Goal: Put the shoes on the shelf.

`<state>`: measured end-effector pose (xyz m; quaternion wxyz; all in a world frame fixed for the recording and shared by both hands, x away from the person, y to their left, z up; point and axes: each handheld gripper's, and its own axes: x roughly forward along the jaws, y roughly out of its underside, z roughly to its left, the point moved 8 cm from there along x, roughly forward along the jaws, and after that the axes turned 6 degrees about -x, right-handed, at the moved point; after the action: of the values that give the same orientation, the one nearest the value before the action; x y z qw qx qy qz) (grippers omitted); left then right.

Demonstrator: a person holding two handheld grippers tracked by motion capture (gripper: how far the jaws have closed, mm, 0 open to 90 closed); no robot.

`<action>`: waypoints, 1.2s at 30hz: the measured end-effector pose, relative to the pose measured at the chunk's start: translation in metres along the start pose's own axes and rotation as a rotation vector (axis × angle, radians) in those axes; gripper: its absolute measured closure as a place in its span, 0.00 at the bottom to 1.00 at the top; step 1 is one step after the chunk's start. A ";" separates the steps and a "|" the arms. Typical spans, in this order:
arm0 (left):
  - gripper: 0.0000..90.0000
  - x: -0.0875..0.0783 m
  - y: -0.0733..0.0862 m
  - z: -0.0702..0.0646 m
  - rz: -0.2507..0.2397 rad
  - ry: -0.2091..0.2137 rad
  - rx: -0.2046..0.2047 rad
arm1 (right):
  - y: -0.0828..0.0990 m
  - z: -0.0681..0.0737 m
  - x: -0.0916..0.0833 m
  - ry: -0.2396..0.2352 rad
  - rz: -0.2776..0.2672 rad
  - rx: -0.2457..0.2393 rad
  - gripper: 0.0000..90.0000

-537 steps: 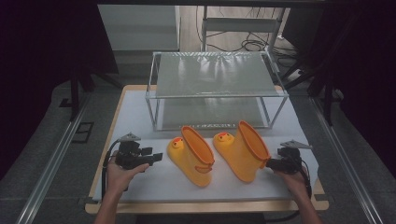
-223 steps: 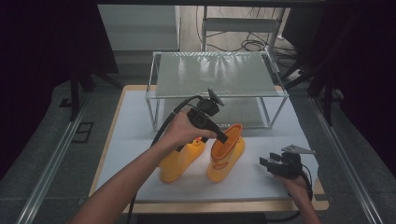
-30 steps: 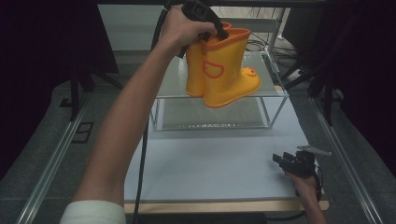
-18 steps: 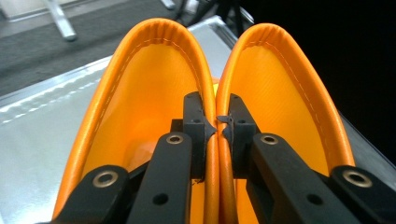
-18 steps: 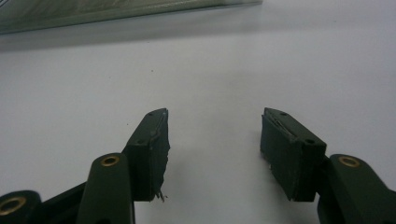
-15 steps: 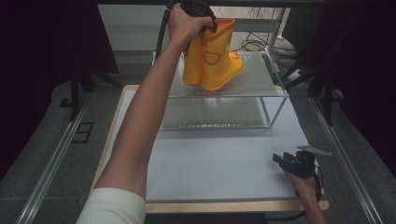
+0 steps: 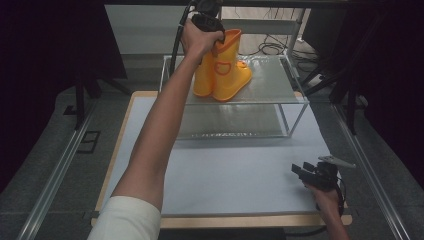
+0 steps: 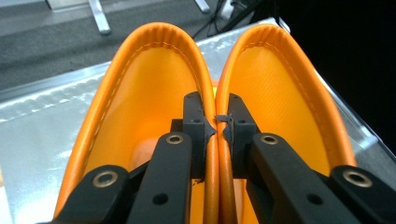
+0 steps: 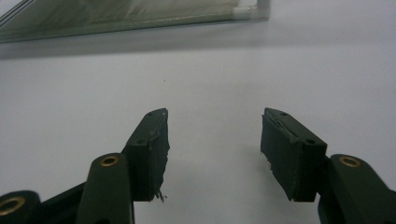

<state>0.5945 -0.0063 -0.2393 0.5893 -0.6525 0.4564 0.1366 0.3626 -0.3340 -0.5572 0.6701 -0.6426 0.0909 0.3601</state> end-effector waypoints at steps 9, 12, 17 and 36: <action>0.68 -0.027 -0.004 -0.005 -0.055 0.062 0.036 | 0.000 0.002 0.001 -0.003 0.002 -0.003 0.46; 0.65 -0.042 -0.004 -0.004 -0.081 0.070 0.053 | 0.000 0.004 0.001 -0.003 0.002 -0.006 0.46; 0.70 -0.068 0.010 0.006 -0.125 0.092 0.078 | 0.000 0.005 0.000 -0.004 0.002 -0.010 0.46; 1.00 -0.104 0.097 0.049 -0.106 0.139 0.124 | -0.001 0.010 0.002 0.001 0.016 -0.028 0.46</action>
<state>0.4818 0.0934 -0.2407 0.6019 -0.6460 0.4685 0.0310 0.3610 -0.3243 -0.5562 0.6581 -0.6514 0.0911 0.3664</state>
